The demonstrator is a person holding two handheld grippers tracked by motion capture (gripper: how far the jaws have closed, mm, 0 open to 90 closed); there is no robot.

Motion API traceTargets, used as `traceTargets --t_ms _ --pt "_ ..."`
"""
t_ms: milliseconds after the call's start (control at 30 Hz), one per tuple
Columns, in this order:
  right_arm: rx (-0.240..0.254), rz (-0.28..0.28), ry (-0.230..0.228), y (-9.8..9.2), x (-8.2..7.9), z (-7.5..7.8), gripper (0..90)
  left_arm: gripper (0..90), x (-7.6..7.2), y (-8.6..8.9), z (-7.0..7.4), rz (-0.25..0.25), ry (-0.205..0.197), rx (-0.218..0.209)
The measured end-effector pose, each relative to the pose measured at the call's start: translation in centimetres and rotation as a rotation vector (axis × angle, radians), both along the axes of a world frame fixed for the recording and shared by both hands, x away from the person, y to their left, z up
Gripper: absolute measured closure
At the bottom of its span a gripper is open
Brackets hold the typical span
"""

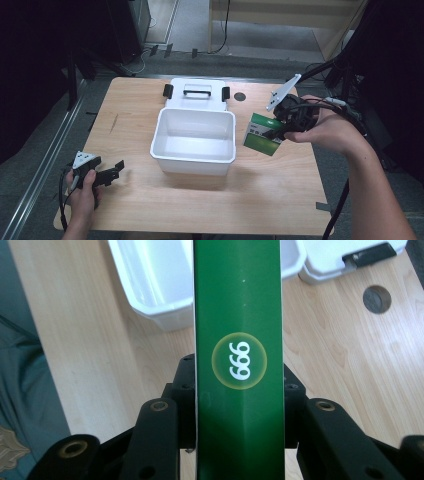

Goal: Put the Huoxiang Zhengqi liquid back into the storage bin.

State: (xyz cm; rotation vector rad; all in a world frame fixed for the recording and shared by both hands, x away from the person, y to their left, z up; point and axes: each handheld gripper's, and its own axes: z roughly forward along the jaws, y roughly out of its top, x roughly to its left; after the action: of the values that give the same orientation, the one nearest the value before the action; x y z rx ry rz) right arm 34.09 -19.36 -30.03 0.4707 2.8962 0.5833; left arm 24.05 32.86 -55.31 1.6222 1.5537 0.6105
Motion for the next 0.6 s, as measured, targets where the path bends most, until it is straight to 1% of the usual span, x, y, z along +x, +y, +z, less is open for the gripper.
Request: traceTargets --t_ms 100,133,167,267,433,600 --pt "0.008 0.014 0.008 0.3 -0.1 0.4 65.0 9.2 0.0 0.0 0.0 0.001 0.0 -0.003" --pt "0.015 0.034 0.009 0.5 -0.1 0.8 65.0 9.2 0.0 0.0 0.0 0.0 0.001 -0.003" --pt "0.019 0.04 0.015 0.7 -0.1 1.0 65.0 9.2 0.0 0.0 0.0 0.0 0.001 -0.004" --pt "0.026 0.058 0.013 1.1 -0.1 1.4 65.0 9.2 0.0 0.0 0.0 0.001 0.002 -0.004" --pt "0.028 0.079 0.02 1.9 -0.2 1.7 65.0 9.2 0.0 0.0 0.0 0.001 0.004 -0.003" --pt "0.037 0.084 0.026 2.6 -0.1 2.2 65.0 9.2 0.0 0.0 0.0 0.002 0.002 -0.003"
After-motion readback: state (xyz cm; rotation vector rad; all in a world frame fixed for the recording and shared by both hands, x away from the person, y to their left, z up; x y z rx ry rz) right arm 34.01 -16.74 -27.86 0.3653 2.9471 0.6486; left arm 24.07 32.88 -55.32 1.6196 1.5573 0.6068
